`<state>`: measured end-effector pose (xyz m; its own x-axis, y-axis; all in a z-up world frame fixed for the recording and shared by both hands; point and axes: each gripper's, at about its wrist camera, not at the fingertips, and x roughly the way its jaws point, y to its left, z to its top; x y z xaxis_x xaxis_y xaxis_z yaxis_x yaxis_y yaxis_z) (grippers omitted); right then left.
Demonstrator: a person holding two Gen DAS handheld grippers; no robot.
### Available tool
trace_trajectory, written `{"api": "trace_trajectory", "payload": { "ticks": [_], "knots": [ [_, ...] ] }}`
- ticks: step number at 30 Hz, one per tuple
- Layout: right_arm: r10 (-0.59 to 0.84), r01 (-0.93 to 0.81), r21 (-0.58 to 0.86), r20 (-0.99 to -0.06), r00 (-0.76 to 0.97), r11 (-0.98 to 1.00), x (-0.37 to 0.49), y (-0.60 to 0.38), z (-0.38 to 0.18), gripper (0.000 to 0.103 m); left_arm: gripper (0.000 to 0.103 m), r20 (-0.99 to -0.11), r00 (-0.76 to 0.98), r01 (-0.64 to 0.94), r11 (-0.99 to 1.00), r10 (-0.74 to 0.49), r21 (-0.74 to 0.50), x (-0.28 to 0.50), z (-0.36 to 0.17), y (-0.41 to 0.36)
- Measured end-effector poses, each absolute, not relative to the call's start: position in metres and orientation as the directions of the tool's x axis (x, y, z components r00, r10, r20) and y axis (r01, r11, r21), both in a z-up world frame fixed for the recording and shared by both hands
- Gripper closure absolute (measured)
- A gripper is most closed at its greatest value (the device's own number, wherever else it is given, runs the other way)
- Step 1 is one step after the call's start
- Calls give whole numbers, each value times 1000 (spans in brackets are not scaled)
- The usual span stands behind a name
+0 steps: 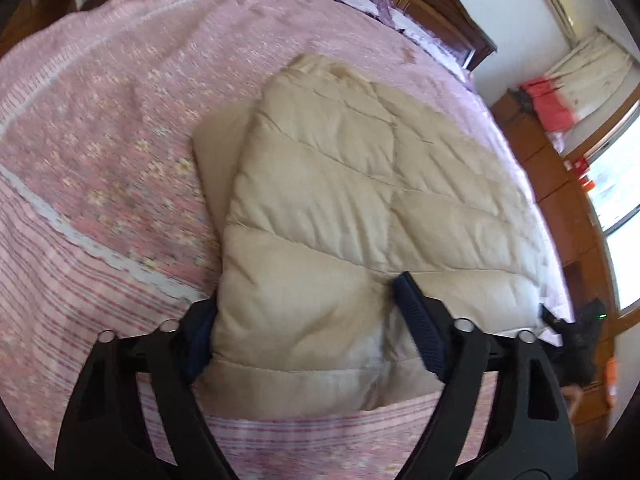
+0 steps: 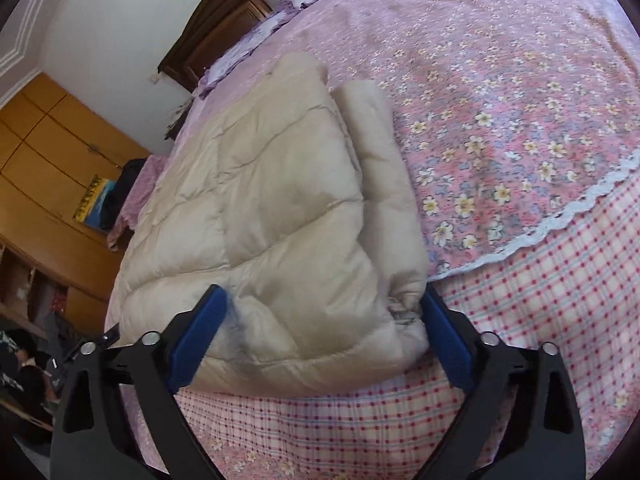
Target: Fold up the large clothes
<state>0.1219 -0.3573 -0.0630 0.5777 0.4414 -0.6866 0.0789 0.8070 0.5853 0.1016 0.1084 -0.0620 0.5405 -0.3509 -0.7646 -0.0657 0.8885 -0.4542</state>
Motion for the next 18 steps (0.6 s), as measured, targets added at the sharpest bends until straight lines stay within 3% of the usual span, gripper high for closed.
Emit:
{"api": "trace_trajectory", "payload": {
  "ticks": [2, 4, 6, 10, 18],
  "knots": [
    [445, 86, 598, -677, 587, 797, 120, -360, -62, 34, 47, -758, 546, -52, 888, -357, -456, 100, -61, 107],
    [486, 73, 642, -646, 589, 764, 115, -365, -61, 56, 72, -748, 543, -42, 877, -383, -479, 99, -59, 109],
    [504, 54, 655, -629, 592, 754, 109, -367, -58, 66, 80, -741, 534, -37, 864, -408, -502, 98, -56, 113],
    [495, 39, 644, -624, 604, 764, 98, -366, -40, 73, 84, -737, 518, -33, 851, -434, -525, 91, -43, 113],
    [466, 15, 590, -653, 597, 808, 48, -378, -10, 73, 84, -764, 470, -10, 863, -442, -505, 55, -22, 97]
  ]
}}
